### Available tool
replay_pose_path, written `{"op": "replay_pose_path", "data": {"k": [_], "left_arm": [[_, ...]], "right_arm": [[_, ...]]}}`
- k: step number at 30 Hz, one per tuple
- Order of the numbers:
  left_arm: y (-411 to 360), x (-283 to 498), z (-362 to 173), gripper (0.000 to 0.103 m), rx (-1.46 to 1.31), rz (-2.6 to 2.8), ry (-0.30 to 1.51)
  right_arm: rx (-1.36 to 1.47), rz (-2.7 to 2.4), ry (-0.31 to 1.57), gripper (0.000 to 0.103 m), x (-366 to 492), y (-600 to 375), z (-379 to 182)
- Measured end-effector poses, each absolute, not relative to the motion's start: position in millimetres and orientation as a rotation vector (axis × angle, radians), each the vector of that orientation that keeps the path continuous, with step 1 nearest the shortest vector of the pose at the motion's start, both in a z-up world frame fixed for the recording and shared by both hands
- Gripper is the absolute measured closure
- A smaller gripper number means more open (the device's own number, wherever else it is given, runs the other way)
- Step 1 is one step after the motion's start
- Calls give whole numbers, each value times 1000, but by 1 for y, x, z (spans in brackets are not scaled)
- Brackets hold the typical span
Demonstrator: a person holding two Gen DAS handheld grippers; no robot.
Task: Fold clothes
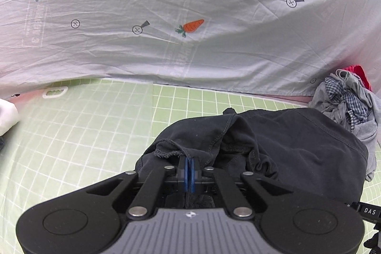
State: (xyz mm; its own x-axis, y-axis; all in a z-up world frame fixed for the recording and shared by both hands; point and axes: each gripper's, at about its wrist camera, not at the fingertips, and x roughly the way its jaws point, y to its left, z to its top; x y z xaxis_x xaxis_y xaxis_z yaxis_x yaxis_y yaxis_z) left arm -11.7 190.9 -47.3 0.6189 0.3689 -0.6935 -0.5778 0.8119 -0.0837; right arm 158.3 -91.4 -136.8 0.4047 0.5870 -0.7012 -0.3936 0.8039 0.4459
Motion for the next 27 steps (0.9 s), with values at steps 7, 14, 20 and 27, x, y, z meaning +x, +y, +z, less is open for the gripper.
{"op": "replay_pose_path", "data": {"k": [7,14,20,27], "left_arm": [[221,-49,-32,102,-290,573,682],[296,-90,-43,101,-392,685,690],[351,-114,-94,98,-489,747,801],[361,-116,-132,94,-462,735,877]], "right_arm": [[222,742,984,91,118,-36,-131],[168,842,990,91,76,32,-133],[13,694,1021,81,64,69,-150],[-213,528,963,44,31,73,-147]]}}
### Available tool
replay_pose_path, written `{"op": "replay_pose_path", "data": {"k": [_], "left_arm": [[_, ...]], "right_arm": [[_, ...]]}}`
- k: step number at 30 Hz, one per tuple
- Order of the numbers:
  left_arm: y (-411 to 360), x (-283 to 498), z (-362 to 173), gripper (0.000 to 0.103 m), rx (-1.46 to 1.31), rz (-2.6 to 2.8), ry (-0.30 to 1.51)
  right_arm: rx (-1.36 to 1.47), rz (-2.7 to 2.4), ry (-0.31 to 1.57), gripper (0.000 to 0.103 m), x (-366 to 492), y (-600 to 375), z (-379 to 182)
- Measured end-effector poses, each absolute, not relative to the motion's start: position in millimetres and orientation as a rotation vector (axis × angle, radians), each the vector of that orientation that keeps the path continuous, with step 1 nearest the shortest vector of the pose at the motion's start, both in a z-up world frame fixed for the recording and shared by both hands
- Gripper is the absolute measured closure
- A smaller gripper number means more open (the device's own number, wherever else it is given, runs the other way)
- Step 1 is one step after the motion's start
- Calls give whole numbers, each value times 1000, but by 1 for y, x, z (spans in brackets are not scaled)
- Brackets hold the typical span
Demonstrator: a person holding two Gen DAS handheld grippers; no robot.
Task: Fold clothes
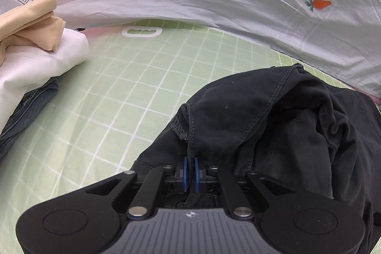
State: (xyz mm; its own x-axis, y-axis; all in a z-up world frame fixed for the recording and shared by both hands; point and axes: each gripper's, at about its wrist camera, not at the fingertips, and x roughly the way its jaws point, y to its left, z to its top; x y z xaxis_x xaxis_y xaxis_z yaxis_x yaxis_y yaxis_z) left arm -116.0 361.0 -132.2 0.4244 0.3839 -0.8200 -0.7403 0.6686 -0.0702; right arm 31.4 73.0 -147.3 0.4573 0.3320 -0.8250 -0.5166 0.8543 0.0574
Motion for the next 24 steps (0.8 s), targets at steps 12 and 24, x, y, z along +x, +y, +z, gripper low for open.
{"op": "replay_pose_path", "data": {"k": [12,24], "left_arm": [[356,-112,-139,60,-451,633,901],[350,-120,-125,57,-480,622,896]], "right_arm": [[-361,464,771,16,31,126,-119],[-414,611,776,16,16,201,-140]]}}
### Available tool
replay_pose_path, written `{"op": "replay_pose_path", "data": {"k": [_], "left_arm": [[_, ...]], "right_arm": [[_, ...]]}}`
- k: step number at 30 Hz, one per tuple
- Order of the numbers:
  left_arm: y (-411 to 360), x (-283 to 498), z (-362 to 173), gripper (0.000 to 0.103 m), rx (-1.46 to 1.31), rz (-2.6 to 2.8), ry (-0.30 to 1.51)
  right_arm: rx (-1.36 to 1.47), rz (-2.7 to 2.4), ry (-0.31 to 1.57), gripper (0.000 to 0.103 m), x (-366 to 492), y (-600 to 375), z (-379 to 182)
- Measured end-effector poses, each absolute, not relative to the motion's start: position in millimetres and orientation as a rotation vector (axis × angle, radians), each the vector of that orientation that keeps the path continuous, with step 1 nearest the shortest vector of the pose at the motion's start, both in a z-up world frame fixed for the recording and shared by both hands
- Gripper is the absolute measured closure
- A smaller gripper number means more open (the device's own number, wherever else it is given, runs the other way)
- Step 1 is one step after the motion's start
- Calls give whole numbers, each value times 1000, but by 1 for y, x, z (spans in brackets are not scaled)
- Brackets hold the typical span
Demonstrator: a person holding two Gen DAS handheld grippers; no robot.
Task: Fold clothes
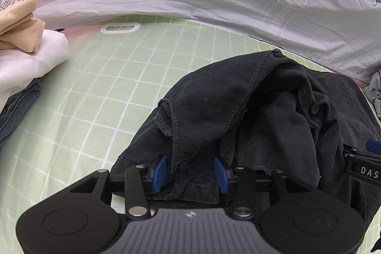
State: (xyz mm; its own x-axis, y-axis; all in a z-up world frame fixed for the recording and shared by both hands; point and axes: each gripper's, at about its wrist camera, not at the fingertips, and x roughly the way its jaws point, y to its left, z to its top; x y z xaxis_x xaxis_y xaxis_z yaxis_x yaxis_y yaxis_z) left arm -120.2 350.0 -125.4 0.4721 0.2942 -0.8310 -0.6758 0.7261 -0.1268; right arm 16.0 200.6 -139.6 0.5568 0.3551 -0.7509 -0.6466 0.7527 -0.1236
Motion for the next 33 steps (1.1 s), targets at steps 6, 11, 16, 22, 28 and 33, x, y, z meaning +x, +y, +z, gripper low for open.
{"op": "replay_pose_path", "data": {"k": [6,11,16,22,28,33], "left_arm": [[354,-124,-129,36,-528,670,931],[360,-127,-136,36,-543,697,958],[357,-123,-139,36,-517,723,982],[350,-118,-141,36,-471,733,1005],[348,-120,-137,36,-474,731,1013],[346,-125,-138,35,-462,751,1019]], "right_arm": [[-411,663,805,18,23,206,-148],[-446,722,796,61,20,207,-151],[-539,692,641,93,0,197,-137],[-521,556,692,90,27,176,-135],[-554,648,691,53,22,193,-147],[-497,573,682,90,35,181,-148]]}}
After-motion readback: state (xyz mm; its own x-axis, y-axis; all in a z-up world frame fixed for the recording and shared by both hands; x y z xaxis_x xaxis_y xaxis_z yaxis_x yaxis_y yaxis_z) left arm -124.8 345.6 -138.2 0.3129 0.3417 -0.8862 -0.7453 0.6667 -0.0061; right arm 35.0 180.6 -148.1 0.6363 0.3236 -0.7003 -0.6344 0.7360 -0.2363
